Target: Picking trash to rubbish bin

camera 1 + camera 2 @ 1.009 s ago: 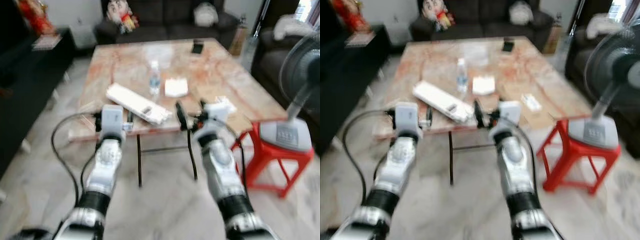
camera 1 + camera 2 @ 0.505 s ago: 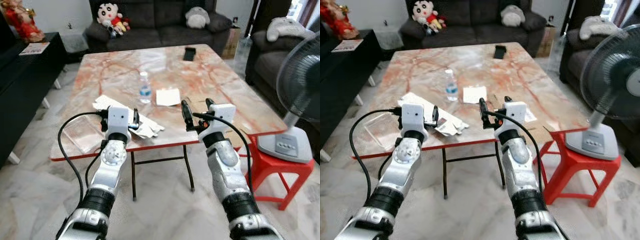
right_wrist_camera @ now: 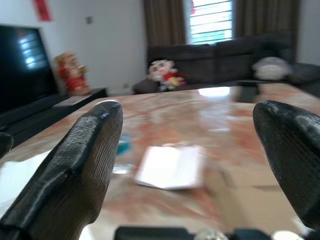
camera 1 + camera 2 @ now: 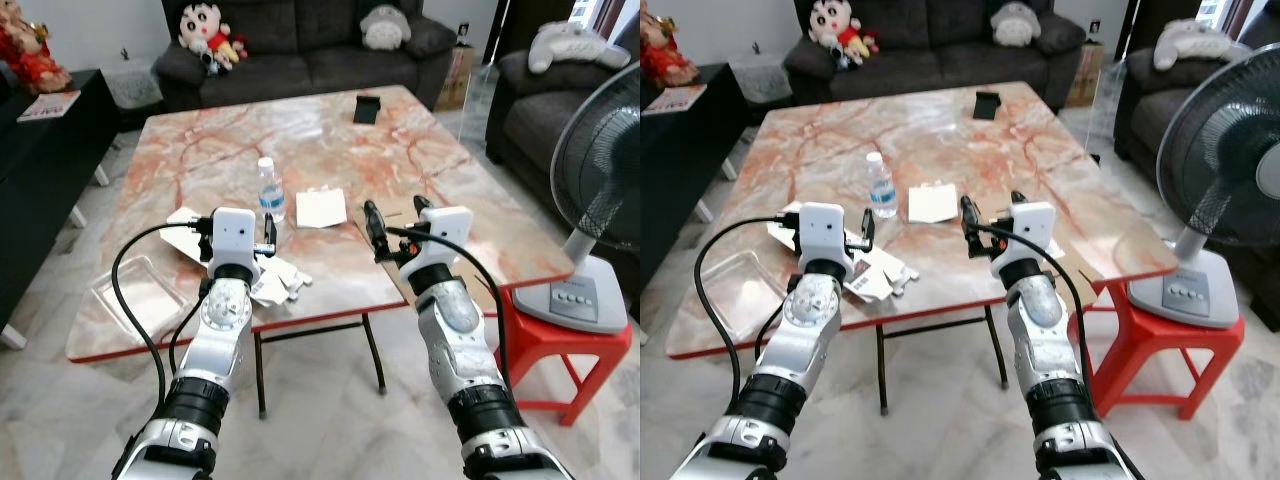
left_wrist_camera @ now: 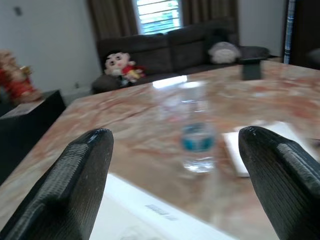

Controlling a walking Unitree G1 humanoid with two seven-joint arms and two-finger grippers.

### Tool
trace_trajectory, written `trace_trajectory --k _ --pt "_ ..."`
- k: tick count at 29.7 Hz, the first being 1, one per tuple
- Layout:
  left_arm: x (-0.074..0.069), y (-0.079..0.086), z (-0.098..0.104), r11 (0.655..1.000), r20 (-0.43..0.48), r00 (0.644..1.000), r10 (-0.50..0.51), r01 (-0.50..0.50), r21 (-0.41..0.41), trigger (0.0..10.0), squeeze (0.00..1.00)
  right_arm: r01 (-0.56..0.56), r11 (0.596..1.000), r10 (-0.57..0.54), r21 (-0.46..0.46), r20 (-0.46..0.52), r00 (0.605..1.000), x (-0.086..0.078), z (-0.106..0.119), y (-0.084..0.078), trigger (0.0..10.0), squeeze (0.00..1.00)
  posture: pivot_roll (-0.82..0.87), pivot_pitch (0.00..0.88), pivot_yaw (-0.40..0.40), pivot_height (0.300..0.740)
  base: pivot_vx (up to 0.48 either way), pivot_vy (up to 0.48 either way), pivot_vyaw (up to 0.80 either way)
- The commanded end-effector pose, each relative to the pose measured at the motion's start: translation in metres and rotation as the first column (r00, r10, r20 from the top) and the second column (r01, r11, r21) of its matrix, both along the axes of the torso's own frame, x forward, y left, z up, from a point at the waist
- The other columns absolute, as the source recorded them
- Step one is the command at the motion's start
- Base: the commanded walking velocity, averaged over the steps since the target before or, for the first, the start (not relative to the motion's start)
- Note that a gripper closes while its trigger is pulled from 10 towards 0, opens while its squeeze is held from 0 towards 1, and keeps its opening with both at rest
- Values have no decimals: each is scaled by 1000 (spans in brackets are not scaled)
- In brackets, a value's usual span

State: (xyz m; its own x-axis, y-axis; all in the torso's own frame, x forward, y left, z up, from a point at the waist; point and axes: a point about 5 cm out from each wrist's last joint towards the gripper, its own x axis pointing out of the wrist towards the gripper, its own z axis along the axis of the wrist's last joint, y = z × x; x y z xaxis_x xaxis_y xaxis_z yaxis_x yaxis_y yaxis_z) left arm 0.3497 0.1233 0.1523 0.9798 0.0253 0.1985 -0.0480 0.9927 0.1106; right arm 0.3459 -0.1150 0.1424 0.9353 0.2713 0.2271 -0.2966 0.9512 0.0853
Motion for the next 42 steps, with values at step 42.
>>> trace_trajectory --k 42 --pt "-16 -14 -25 980 -125 973 -197 195 -22 10000 0 -27 1000 27 -8 18 999 -3 3 9 10000 0 -163 17 45 740 89 -51 50"
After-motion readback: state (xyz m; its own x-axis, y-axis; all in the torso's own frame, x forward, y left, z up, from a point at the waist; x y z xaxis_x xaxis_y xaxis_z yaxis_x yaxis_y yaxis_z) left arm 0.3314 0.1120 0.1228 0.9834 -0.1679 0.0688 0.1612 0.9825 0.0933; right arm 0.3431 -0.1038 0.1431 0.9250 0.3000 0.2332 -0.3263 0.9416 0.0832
